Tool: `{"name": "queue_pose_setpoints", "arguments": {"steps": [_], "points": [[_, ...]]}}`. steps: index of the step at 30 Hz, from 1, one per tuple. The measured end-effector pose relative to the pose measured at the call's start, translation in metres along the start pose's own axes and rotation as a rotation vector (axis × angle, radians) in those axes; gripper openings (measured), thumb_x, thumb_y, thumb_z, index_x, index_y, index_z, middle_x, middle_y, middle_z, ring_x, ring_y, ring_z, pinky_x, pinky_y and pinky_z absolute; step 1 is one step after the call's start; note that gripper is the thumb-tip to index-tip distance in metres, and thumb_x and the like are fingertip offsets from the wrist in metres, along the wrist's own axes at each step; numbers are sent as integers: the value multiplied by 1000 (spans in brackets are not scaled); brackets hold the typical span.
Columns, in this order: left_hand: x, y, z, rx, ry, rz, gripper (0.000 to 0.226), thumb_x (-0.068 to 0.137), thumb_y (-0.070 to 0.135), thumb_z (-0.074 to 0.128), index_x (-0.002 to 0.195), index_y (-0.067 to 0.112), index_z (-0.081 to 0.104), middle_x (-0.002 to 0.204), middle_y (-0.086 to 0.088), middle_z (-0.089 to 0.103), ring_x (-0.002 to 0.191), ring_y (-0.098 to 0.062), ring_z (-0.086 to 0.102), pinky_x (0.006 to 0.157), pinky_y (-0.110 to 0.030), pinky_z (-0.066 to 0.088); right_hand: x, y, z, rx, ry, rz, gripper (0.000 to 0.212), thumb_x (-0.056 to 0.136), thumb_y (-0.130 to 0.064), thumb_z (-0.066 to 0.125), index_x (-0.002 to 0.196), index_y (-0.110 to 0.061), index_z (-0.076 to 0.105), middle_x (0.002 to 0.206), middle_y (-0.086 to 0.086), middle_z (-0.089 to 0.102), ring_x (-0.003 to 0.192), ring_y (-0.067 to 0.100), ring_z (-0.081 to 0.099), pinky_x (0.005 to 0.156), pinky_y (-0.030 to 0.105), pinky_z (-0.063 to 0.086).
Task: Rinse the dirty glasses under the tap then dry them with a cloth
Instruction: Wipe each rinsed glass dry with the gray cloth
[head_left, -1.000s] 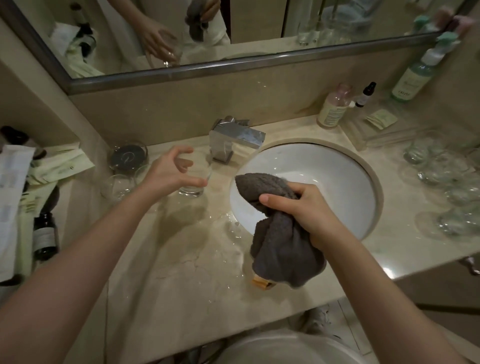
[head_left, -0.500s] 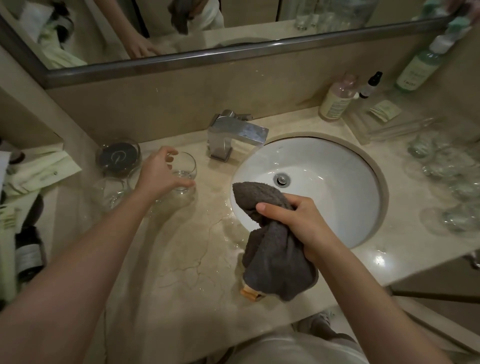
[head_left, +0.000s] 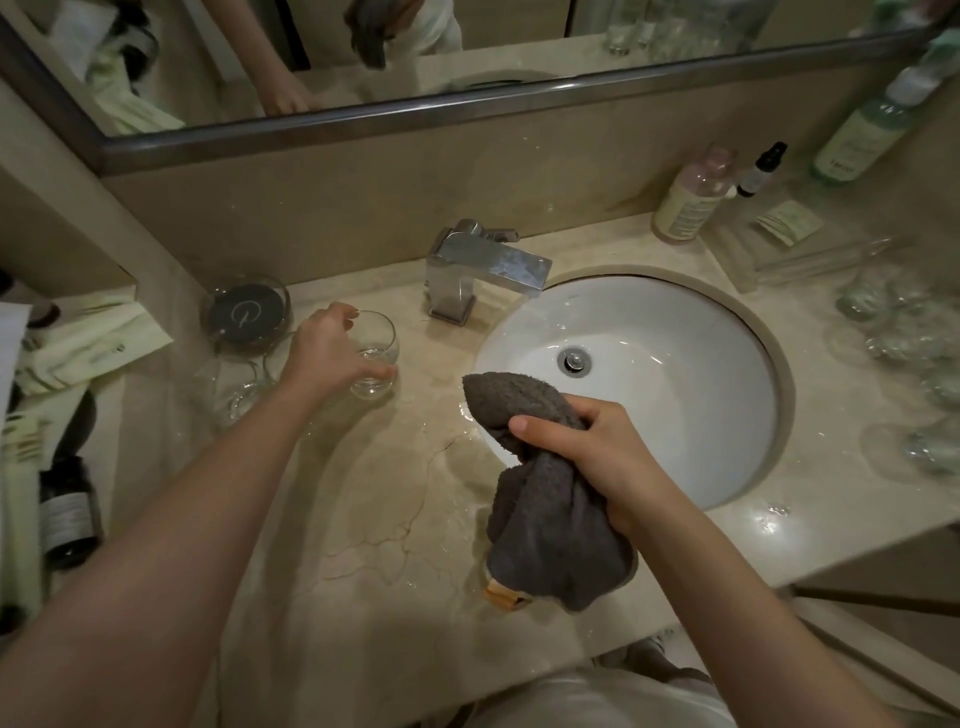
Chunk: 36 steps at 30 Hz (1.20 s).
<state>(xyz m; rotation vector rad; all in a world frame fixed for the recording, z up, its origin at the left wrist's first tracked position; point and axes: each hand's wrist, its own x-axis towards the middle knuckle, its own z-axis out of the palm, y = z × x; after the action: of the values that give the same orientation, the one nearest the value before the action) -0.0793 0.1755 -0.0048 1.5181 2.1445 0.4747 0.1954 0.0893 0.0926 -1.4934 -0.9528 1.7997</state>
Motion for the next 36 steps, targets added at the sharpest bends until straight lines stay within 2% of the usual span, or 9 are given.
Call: {"name": "queue_pose_setpoints", "arguments": {"steps": [20, 26, 29, 32, 34, 36], "points": [[-3, -5, 1, 79, -64, 12, 94, 56, 38, 94, 131, 4, 49, 128, -13, 59, 118, -32, 54, 99, -43, 45, 1, 4, -7, 16, -6, -8, 6, 77, -10, 78, 78, -9, 73, 64, 6, 68, 60, 16, 65, 57, 27, 52], [-9, 3, -5, 127, -111, 11, 101, 59, 37, 93, 141, 6, 42, 139, -14, 51, 128, -34, 46, 106, -46, 39, -1, 7, -17, 1, 25, -24, 7, 77, -11, 79, 77, -10, 73, 63, 3, 68, 58, 14, 64, 55, 25, 50], [-19, 17, -11, 65, -47, 87, 91, 64, 32, 90, 141, 12, 45, 139, -12, 52, 129, -31, 47, 110, -48, 35, -4, 8, -27, 37, 49, -19, 8, 78, -10, 79, 83, -6, 74, 65, 5, 69, 58, 15, 65, 55, 24, 51], [-37, 43, -13, 68, -36, 203, 70, 71, 43, 83, 130, 15, 57, 128, -7, 60, 119, -27, 55, 100, -43, 43, -6, 5, -41, 69, 64, -21, 12, 79, -9, 77, 89, -4, 74, 69, 7, 71, 61, 15, 66, 57, 25, 53], [-55, 60, -6, 87, -75, 241, 58, 77, 41, 80, 127, 18, 60, 122, -3, 64, 113, -24, 58, 94, -40, 47, -9, 2, -56, 71, 90, -32, 13, 78, -10, 78, 89, -4, 74, 73, 10, 71, 64, 18, 67, 60, 28, 55], [-75, 77, 8, 80, -86, 258, 55, 78, 45, 78, 125, 21, 61, 118, -1, 65, 111, -23, 59, 90, -39, 49, -13, -1, -78, 75, 134, -46, 15, 78, -12, 78, 89, -3, 74, 75, 13, 71, 66, 21, 67, 62, 31, 57]]}}
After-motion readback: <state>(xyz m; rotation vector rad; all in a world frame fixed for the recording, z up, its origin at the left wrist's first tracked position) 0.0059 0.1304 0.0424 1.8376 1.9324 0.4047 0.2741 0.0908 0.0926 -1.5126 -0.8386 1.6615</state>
